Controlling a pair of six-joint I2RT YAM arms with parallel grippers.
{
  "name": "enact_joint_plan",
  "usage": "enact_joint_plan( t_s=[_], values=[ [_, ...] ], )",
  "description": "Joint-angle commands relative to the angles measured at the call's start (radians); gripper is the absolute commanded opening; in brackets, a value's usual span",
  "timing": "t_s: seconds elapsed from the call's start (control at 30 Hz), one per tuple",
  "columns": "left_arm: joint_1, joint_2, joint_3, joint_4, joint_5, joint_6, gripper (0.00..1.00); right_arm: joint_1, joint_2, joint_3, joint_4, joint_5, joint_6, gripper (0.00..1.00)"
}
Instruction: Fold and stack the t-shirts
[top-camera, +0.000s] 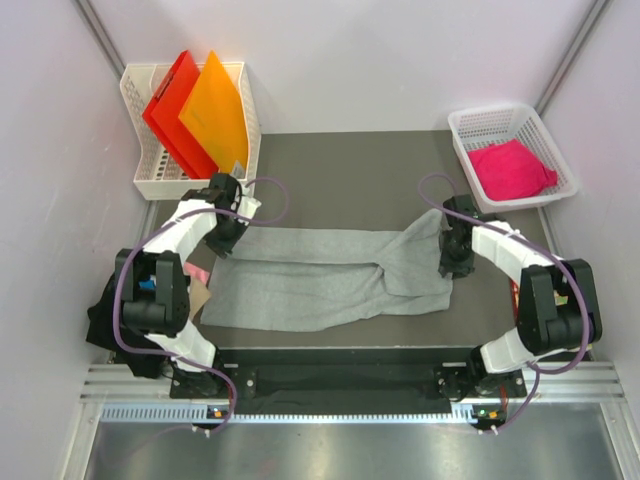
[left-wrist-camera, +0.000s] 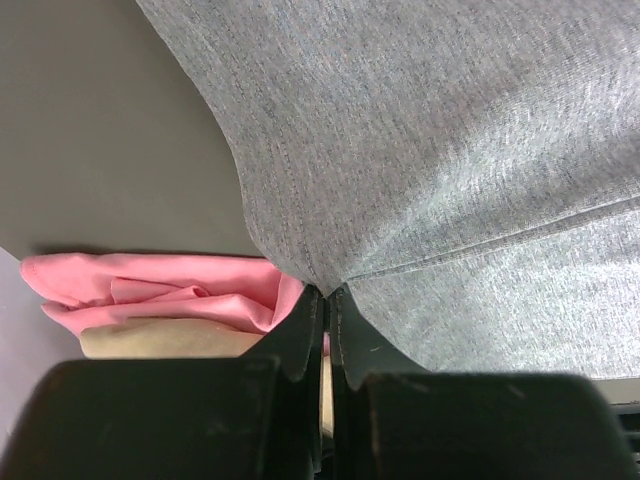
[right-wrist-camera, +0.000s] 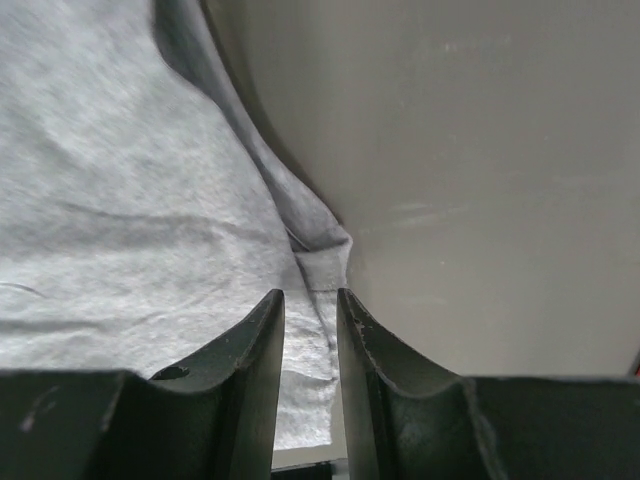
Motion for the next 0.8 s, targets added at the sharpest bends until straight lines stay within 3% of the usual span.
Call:
enact_joint_plan(
  t_s=[0.0, 0.27, 0.57, 0.77],
  values=[
    [0.006, -0.049, -0.01, -0.004, -0.017, 0.008, 0.0, -0.005, -0.032, -0.031, -0.007, -0.008, 0.018, 0.28],
    [0.006, -0.052, -0.005, -0.006, -0.02, 0.008, 0.0, -0.005, -0.024, -0.048, 0.013, -0.037, 0.021, 0.27],
    [0.006, -0.042, -0.002, 0.0, -0.014, 0.002, 0.0, 0.0, -0.029, -0.031, 0.007, -0.059, 0.028, 0.01],
    [0.006, -0.03, 0.006, 0.003, -0.011, 0.004, 0.0, 0.003, -0.046, 0.042, -0.025, -0.067, 0.029, 0.0]
  ],
)
